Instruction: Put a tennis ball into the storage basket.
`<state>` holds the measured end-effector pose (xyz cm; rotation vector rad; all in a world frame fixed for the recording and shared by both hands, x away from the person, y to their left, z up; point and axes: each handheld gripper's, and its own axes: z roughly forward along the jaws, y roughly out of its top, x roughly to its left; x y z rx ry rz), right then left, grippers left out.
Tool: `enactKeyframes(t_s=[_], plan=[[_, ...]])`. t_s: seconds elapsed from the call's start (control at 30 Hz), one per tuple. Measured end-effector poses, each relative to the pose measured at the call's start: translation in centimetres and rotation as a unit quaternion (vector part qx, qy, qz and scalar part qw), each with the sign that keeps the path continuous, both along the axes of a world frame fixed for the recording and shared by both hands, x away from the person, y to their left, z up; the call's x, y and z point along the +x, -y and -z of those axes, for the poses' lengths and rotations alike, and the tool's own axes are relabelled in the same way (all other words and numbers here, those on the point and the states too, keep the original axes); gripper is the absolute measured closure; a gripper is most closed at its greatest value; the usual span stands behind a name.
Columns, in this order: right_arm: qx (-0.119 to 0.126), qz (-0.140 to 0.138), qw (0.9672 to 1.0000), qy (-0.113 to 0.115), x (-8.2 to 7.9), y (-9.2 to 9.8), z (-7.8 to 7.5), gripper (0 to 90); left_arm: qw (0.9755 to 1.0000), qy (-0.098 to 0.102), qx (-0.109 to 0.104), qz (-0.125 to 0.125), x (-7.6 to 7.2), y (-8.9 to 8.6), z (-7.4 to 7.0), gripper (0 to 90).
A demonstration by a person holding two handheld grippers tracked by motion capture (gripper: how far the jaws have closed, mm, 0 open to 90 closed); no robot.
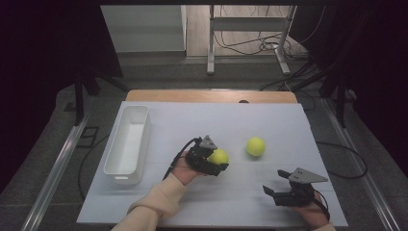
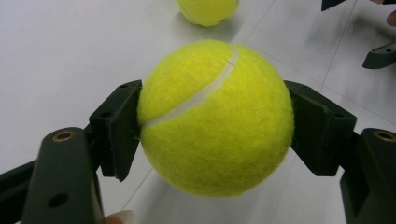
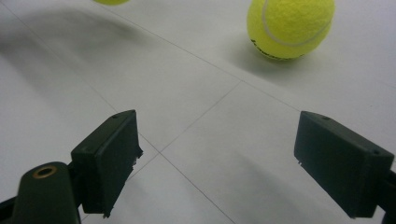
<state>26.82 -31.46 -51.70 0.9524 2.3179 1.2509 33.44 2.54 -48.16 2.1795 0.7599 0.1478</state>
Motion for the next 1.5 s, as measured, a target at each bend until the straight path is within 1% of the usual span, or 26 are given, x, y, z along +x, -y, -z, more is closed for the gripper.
enactKeyframes(t_s=[0.13, 0.3, 0.33, 0.4, 0.43, 0.77, 0.9, 1.03, 1.13, 1.5], plan=[[-0.001, 0.0, 1.0, 0.0, 0.0, 0.0, 0.0, 14.7, 1.0, 0.003, -0.005, -0.008, 0.2, -0.7, -0.3, 26.1], [-0.002, 0.0, 1.0, -0.001, 0.0, 0.0, 0.0, 14.7, 0.9999, 0.005, -0.008, -0.011, 0.3, -1.2, -0.7, 26.1], [-0.002, 0.0, 1.0, 0.0, 0.0, 0.0, 0.0, 14.7, 0.9998, 0.007, -0.013, -0.013, 0.4, -1.6, -0.9, 26.1], [-0.002, 0.0, 1.0, -0.001, 0.0, 0.0, 0.0, 14.7, 0.9998, 0.006, -0.016, -0.013, 0.4, -1.8, -1.1, 26.1], [-0.002, -0.001, 1.0, -0.001, 0.0, 0.0, 0.0, 14.7, 0.9998, 0.009, -0.013, -0.014, 0.5, -2.1, -1.3, 26.1], [-0.002, -0.001, 1.0, -0.001, 0.0, 0.0, 0.0, 14.7, 0.9995, 0.011, -0.018, -0.022, 0.8, -2.9, -1.8, 26.1], [-0.005, -0.001, 1.0, -0.001, 0.0, 0.0, 0.0, 14.7, 0.9994, 0.01, -0.023, -0.023, 1.0, -3.4, -2.0, 26.1], [-0.005, -0.001, 1.0, -0.001, 0.0, 0.0, 0.0, 14.7, 0.9991, 0.01, -0.028, -0.03, 1.2, -4.0, -2.2, 26.2], [-0.005, -0.001, 1.0, -0.001, 0.0, 0.0, 0.0, 14.7, 0.999, 0.01, -0.028, -0.034, 1.3, -4.4, -2.3, 26.2], [-0.006, -0.001, 1.0, -0.002, 0.0, 0.0, 0.0, 14.7, 0.9984, 0.014, -0.037, -0.039, 1.5, -5.7, -3.1, 26.2]])
